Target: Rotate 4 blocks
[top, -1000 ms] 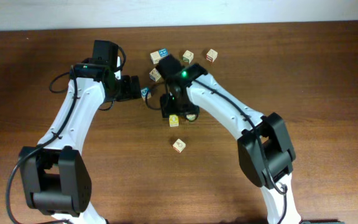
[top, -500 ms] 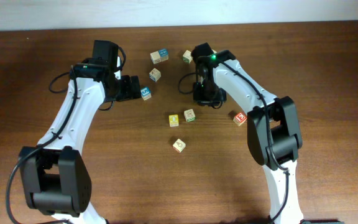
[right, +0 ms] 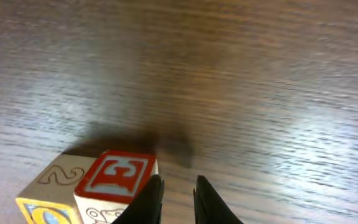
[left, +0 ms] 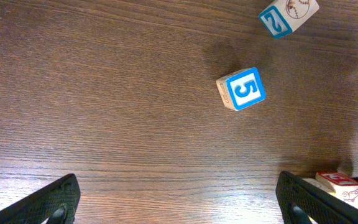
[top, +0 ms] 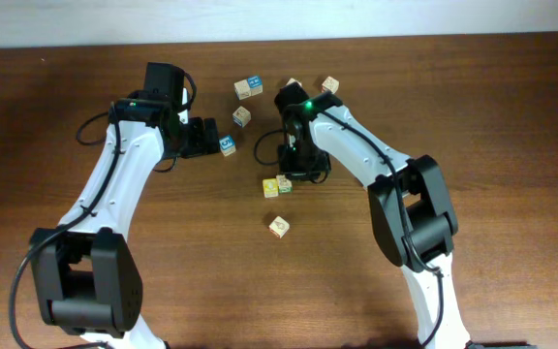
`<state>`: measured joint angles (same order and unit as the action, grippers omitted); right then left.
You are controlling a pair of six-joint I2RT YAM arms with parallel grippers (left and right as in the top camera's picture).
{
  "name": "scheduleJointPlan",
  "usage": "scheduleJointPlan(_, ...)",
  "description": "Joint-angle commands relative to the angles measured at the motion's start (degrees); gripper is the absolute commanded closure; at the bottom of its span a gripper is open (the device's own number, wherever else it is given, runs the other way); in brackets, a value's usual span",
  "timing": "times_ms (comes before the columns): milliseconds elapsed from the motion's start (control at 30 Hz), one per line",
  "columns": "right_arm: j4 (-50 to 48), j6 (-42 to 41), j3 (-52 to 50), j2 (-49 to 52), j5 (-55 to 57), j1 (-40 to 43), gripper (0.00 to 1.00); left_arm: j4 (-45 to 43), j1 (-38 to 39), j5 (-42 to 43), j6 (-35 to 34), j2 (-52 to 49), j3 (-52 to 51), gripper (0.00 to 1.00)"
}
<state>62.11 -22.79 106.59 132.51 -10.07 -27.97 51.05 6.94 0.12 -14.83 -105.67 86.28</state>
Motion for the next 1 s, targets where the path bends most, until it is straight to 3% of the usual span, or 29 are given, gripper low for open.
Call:
scheduleJointPlan(0,0.42,-0.63,-0.46,0.0,-1.4,-1.33,0.81,0.07,-0.24,-0.55,-0.37,-0.74,0.76,0.01)
scheduleJointPlan(300,4.35,0.02,-0.46,-0.02,-3.17,-1.77,0.83,0.07,-0.24,-0.55,-0.37,-0.74,0.76,0.01)
scheduleJointPlan(433,1.01,0.59,0.48,-0.04,5.18,1.09,0.82,0.07,-0.24,-0.55,-0.37,-0.74,0.76,0.01)
scheduleJointPlan(600,-6.82,7.61,0.46,-0.02,-0.13,2.64,0.81,0.07,-0.09,-0.55,-0.37,-0.74,0.76,0.01)
scheduleJointPlan(967,-6.62,7.56,0.44,0.0,-0.33,-1.88,0.81,0.07,-0.09,-0.55,-0.37,-0.74,0.76,0.01)
